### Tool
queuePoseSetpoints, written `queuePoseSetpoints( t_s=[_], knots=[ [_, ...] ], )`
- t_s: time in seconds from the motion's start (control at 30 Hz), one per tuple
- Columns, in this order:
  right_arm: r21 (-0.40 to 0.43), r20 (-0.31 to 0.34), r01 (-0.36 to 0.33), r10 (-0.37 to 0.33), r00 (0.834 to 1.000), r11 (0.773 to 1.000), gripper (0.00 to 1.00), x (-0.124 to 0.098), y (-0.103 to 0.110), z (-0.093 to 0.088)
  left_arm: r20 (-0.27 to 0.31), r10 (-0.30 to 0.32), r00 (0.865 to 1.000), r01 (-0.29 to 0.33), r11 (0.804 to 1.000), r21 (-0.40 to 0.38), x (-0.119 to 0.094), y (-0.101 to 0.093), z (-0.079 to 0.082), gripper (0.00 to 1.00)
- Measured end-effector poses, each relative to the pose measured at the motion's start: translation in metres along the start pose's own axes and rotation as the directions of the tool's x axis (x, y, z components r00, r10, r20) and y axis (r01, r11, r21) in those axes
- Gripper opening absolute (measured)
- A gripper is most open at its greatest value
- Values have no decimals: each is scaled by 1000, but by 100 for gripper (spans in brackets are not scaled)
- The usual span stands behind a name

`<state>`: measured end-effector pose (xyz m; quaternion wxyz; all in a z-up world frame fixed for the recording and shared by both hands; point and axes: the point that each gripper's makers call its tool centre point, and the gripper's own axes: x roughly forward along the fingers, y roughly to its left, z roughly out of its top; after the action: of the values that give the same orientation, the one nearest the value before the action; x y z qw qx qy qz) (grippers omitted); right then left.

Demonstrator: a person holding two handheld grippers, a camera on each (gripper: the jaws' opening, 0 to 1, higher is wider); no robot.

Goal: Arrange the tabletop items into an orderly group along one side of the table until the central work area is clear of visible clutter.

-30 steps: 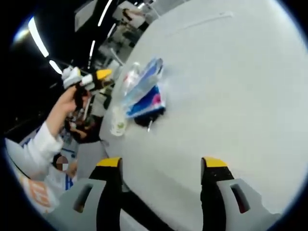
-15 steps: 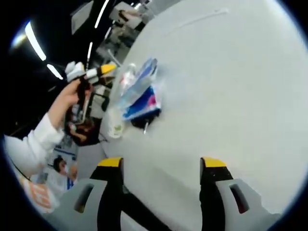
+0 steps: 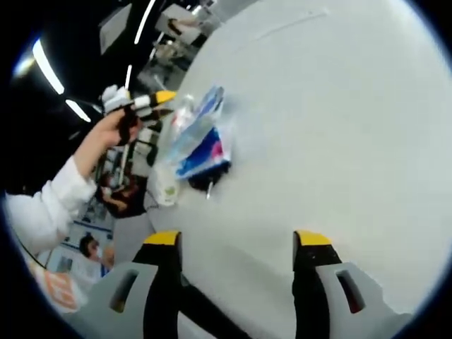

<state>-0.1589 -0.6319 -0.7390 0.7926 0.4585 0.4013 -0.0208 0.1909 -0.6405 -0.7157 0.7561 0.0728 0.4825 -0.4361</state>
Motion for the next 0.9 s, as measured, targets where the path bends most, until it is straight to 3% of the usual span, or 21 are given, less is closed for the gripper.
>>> queuePoseSetpoints(
  t_s=[0.2, 0.63, 0.9],
  knots=[
    [8, 2, -3, 3, 1000, 1000, 62, 1, -1, 1, -5, 12, 1000, -12, 1000, 2, 8, 2, 4, 56],
    [33, 20, 2, -3, 1000, 999, 61, -1, -6, 7, -52, 49, 997, -49, 999, 7, 28, 14, -8, 52],
    [35, 13, 1, -2, 1000, 999, 61, -1, -5, 4, -52, 62, 997, -63, 998, -10, 47, 19, -1, 45]
  ],
)
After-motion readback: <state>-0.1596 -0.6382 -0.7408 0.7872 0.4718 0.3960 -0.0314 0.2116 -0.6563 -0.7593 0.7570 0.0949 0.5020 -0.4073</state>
